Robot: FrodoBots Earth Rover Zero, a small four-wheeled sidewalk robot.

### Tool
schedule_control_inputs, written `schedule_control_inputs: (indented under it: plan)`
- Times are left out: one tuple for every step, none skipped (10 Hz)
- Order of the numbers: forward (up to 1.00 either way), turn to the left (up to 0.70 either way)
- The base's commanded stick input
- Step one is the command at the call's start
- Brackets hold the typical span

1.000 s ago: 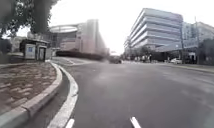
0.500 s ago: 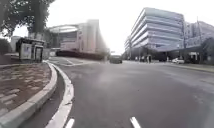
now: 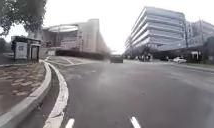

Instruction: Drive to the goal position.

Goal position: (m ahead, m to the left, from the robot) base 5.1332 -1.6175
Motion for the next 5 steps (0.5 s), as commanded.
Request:
schedule_control_inputs:
  plan:
    - [0.7,0.0]
    - [0.7,0.0]
    - [0.7,0.0]
    - [0.7,0.0]
    - [0.7,0.0]
